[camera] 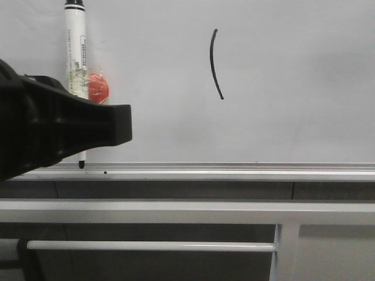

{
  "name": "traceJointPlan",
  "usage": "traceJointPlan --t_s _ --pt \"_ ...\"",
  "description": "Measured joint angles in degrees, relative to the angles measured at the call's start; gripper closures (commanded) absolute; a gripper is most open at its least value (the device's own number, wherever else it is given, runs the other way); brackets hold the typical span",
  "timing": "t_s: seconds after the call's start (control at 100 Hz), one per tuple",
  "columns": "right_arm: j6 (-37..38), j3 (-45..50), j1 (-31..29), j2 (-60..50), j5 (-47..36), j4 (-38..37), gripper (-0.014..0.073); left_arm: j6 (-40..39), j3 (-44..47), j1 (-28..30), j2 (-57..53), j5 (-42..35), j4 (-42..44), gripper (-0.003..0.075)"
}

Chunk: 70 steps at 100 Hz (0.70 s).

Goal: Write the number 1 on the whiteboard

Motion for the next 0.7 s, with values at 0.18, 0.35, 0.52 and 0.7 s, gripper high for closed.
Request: traceJointPlan --t_s 0.18,0.35,0.52,0.7 --pt "0.01 0.00 0.00 0.00 0.00 0.00 0.0658 -0.04 -1.37 1.66 0.13 0.00 0.00 0.0740" --pt "0.01 0.00 0.00 0.00 0.00 0.00 0.0658 -0.04 -2.47 4.63 0.18 -1.92 0.00 0.0740" --pt "0.01 0.00 0.00 0.00 0.00 0.00 0.0658 -0.04 -2.95 5.11 0.18 -2.89 -0.28 0.0740" --pt "0.01 0.00 0.00 0.00 0.00 0.00 0.0658 -0.04 -3.07 5.11 0.18 -3.03 -0.50 0.0740"
